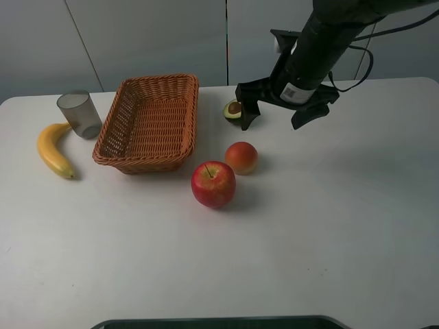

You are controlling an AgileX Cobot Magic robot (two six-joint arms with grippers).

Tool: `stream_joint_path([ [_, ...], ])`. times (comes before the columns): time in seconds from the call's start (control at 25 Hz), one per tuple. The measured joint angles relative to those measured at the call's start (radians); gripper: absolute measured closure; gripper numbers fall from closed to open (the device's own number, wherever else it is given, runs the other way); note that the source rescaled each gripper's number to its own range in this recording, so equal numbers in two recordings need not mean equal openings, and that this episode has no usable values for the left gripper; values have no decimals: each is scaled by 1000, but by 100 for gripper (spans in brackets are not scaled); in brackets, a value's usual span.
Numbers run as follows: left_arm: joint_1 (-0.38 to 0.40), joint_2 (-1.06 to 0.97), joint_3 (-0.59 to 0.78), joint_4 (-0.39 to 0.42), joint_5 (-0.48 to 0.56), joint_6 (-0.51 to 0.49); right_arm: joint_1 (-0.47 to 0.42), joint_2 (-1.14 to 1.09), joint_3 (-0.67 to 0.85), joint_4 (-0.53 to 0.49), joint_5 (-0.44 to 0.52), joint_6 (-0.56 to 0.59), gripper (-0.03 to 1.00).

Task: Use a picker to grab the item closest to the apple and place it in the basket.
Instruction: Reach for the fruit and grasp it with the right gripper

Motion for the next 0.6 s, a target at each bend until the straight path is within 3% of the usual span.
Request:
stream_joint_path([
  [0.6, 0, 0, 0, 0, 0, -2, 90, 232, -176, -78, -27, 228, -3],
])
